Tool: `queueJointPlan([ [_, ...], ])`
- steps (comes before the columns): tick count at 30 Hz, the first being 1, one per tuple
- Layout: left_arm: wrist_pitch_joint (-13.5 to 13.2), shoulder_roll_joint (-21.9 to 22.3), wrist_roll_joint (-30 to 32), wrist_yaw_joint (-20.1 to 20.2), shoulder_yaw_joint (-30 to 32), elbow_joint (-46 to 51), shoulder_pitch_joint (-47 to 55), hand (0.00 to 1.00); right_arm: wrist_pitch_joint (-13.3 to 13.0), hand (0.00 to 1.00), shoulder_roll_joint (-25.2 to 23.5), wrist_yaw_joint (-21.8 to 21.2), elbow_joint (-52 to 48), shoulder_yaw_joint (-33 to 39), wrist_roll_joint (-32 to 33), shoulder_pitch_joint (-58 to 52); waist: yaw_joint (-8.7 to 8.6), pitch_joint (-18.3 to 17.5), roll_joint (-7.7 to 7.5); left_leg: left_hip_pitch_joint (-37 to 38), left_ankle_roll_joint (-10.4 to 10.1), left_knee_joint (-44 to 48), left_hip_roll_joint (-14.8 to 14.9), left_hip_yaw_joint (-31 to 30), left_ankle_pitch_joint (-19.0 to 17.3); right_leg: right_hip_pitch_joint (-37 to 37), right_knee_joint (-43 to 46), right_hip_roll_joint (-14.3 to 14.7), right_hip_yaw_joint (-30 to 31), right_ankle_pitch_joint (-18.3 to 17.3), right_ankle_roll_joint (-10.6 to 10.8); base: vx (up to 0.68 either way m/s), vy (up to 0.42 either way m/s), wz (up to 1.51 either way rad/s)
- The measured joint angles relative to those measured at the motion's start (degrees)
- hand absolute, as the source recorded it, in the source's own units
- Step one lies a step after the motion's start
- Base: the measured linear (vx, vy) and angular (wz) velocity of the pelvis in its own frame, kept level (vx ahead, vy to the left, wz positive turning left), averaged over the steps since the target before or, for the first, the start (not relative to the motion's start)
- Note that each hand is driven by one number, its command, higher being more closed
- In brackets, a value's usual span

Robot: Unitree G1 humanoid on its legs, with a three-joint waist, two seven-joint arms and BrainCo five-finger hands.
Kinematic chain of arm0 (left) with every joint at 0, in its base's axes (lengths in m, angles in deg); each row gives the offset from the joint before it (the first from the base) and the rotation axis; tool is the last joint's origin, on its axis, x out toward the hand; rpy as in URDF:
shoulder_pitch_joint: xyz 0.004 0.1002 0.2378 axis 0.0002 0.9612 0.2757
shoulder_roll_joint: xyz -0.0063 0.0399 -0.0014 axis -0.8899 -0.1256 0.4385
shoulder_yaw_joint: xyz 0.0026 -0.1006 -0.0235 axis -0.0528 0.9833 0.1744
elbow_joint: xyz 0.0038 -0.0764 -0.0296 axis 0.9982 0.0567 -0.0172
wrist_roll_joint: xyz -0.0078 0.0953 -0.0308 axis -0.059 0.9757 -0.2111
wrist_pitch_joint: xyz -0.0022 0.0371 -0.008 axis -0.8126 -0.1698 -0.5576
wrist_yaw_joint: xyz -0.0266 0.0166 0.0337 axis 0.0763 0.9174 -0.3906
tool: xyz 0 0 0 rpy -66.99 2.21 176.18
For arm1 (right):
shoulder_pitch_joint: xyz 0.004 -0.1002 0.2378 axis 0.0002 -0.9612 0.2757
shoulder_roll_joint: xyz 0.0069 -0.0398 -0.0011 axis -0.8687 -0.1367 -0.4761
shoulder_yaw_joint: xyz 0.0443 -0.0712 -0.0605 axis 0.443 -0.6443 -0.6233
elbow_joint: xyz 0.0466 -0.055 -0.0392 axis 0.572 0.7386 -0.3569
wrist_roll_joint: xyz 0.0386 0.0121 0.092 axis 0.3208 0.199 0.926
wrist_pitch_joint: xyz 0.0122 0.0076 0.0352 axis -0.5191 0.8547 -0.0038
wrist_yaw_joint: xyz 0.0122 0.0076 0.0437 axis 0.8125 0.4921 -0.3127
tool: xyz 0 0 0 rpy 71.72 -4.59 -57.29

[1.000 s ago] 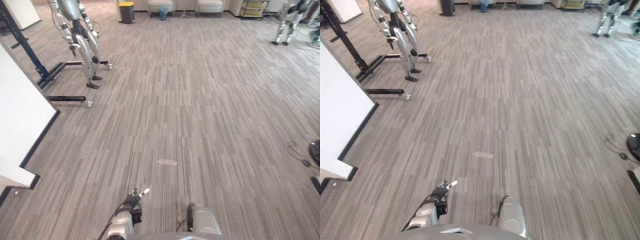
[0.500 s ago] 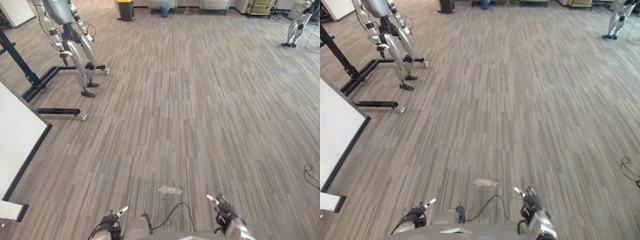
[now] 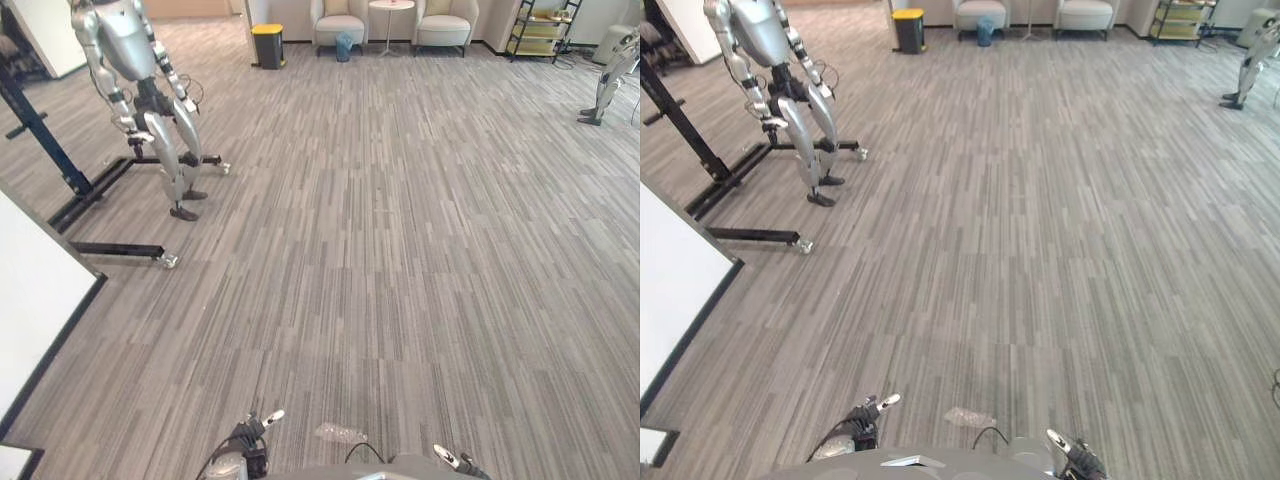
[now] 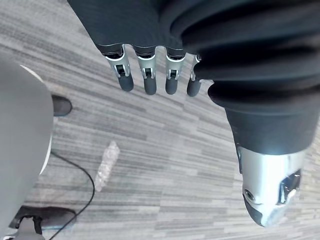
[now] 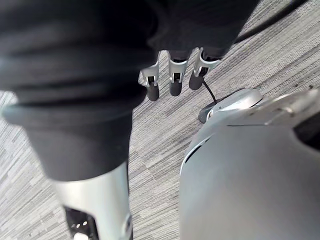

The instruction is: Organize washtable

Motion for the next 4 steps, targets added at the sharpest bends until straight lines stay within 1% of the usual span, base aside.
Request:
queueJointPlan([
  [2,0.08,-0.4,-0.03,0.51,0.71,-1.13,0.31,0.0,0.01,0.0,-0.12,-0.09,0.18,-0.5,-0.11,-0.04,0.09,-0.31,-0.29,0.5,-0.01,-0.56,1.06,0.05,0.01,2.14,-4.3,1.61,-0.24,2.0,-0.46,0.08,-0.074,-0.06],
  [3,0.1,-0.53,-0.01,0.71,0.87,-1.17,0.3,0.0,0.01,0.0,-0.16,-0.1,0.18,-0.86,-0.12,0.27,0.22,-0.61,-0.26,0.3,-0.06,-0.7,1.09,0.13,0.03,2.36,-5.5,1.84,-0.16,2.67,-0.42,0.05,-0.003,-0.09],
  [4,0.11,-0.68,0.04,1.04,1.06,-1.24,0.31,0.0,-0.03,0.0,0.03,-0.12,0.32,-1.37,-0.12,0.53,0.28,-0.72,-0.56,0.3,-0.09,-0.93,0.9,0.25,0.04,2.63,-6.58,1.73,-0.12,3.35,-0.22,0.03,0.017,-0.08],
])
